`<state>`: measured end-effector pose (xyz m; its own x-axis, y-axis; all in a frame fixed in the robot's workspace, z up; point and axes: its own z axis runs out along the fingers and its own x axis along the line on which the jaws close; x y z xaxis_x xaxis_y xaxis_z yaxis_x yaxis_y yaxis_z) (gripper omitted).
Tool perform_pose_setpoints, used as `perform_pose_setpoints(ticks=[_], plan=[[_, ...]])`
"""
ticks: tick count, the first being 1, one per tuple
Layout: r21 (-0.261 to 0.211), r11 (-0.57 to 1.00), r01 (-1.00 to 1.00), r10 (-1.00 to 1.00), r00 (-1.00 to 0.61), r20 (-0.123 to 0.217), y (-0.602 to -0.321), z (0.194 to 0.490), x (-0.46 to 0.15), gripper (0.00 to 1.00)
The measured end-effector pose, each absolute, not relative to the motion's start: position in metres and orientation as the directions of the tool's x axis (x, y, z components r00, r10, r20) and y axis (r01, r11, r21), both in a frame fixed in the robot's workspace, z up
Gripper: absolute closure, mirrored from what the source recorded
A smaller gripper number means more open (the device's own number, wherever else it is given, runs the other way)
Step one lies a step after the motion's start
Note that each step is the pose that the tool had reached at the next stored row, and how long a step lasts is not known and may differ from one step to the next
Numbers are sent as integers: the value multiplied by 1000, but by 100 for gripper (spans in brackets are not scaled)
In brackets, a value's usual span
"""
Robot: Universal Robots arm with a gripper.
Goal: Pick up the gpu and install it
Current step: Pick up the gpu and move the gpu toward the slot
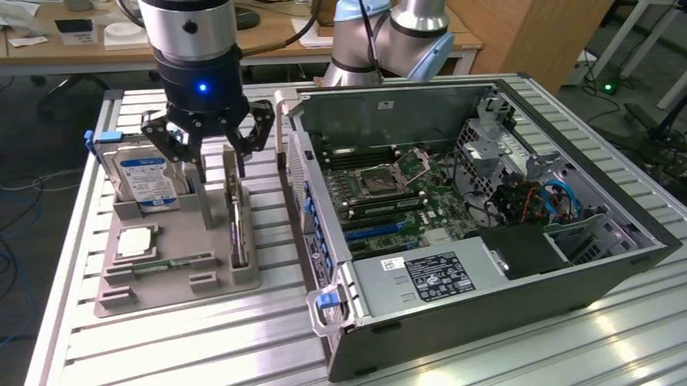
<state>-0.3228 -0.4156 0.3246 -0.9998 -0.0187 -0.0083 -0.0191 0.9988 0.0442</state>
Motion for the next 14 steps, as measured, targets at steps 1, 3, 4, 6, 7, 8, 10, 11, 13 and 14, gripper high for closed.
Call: perform_pose_setpoints(ticks=[1, 3, 4, 6, 7, 8, 10, 11, 13, 14], plan=[[44, 999, -19, -18, -1000, -8, -416, 323, -323, 47], [44, 999, -18, -18, -1000, -8, -416, 321, -323, 47], [44, 999, -18, -18, -1000, -8, -416, 320, -323, 47], [44, 999, -18, -18, -1000, -8, -416, 319, -323, 47], [44, 999, -18, -17, -1000, -8, -417, 318, -323, 47], [44, 999, -18, -17, -1000, -8, -417, 317, -323, 47], [44, 999, -17, -17, -1000, -8, -417, 315, -323, 47], [44, 999, -17, -17, -1000, -8, -417, 314, -323, 47], [44, 999, -17, -16, -1000, -8, -417, 312, -323, 47], [44, 999, -17, -16, -1000, -8, -417, 310, -323, 47]])
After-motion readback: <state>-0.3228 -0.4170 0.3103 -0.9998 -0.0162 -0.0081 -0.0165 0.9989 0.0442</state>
